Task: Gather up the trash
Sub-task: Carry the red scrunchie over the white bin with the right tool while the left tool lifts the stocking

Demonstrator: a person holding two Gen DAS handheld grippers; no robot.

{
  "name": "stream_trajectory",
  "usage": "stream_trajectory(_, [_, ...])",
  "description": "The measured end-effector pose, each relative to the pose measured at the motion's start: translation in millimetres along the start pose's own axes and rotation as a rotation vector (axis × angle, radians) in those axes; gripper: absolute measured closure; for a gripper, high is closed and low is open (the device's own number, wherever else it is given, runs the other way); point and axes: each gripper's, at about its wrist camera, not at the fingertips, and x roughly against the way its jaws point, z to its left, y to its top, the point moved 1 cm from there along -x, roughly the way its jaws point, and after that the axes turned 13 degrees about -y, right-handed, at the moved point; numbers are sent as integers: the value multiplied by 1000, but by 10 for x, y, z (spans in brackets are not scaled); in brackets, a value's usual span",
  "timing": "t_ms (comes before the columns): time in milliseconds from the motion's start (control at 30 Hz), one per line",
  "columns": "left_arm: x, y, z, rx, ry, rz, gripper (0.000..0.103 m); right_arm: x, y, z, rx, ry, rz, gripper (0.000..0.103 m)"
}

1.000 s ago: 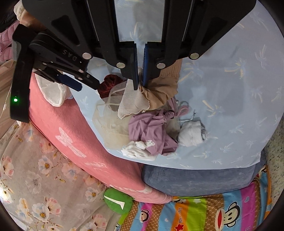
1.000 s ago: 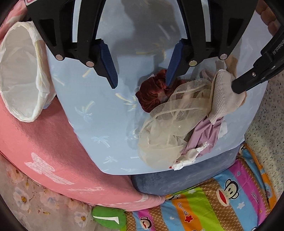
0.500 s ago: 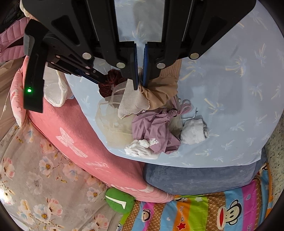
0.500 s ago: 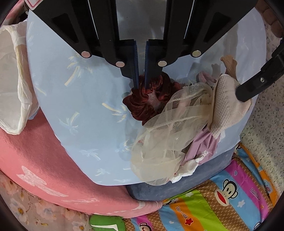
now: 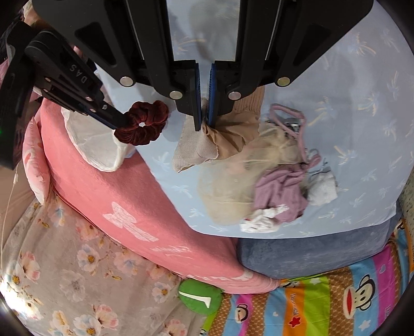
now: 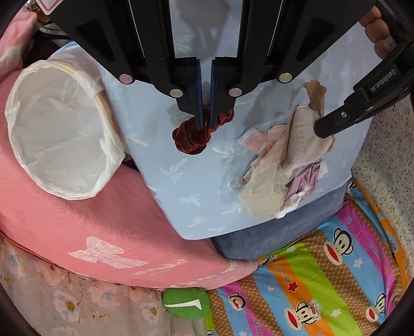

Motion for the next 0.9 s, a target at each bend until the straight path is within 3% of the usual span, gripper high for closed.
stream_trajectory(567, [-472, 156, -1094, -212, -132, 36, 98, 488, 33, -1357, -195, -134, -100, 99])
stream_trajectory(767, [-622, 30, -1005, -207, -106, 100, 96, 507, -51, -1608, -224, -150, -95, 99])
stream_trajectory(800, [-641, 3, -971, -199, -88, 108, 88, 495, -68, -1626, -230, -147, -91, 99])
stream_trajectory(867, [-691, -65, -863, -176, -45, 126, 61, 461, -93, -1641, -243, -140, -82, 99])
stream_trajectory(900, [-704, -102, -783, -156, -20, 128, 41, 440, -106, -1644, -246, -136, -79, 99])
